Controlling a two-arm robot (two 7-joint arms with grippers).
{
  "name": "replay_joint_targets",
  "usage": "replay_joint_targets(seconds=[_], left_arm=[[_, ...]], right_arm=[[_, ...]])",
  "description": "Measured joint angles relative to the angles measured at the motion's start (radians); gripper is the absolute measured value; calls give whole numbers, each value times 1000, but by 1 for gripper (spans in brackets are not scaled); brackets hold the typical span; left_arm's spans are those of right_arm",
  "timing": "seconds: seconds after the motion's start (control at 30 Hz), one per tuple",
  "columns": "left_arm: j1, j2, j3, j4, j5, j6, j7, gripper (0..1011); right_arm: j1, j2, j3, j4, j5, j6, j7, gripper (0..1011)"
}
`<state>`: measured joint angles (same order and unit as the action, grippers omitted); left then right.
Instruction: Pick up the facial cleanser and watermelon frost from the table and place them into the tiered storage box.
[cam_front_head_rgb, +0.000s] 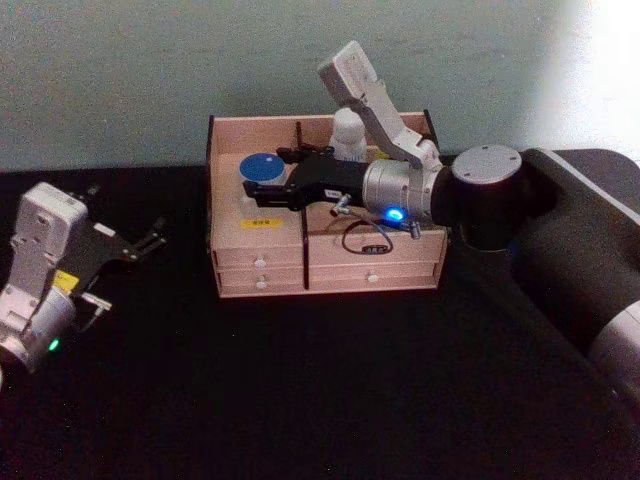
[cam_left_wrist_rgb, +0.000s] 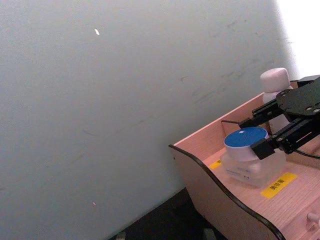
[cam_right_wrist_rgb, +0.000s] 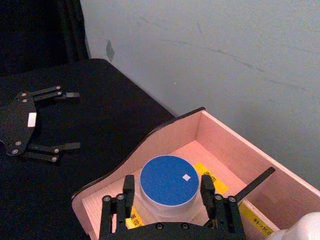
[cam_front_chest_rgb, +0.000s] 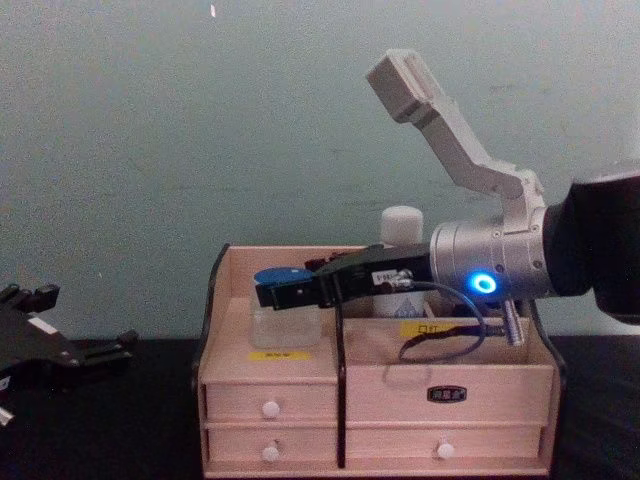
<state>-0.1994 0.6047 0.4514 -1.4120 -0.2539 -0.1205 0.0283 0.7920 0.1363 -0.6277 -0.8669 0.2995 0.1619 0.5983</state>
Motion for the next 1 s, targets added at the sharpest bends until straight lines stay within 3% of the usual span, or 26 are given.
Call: replay_joint_targets(seconds=[0.23,0.7,1.0], left_arm=[[0,0,0,0,0,0,0,1001],[0,0,0,0,0,0,0,1001],[0,0,0,0,0,0,0,1001]], right_arm=[[-1,0,0,0,1,1,-1,1002],[-3,1,4,-5,4,2,-1,1000],[-41,32,51,-102,35,12,-10,1000]])
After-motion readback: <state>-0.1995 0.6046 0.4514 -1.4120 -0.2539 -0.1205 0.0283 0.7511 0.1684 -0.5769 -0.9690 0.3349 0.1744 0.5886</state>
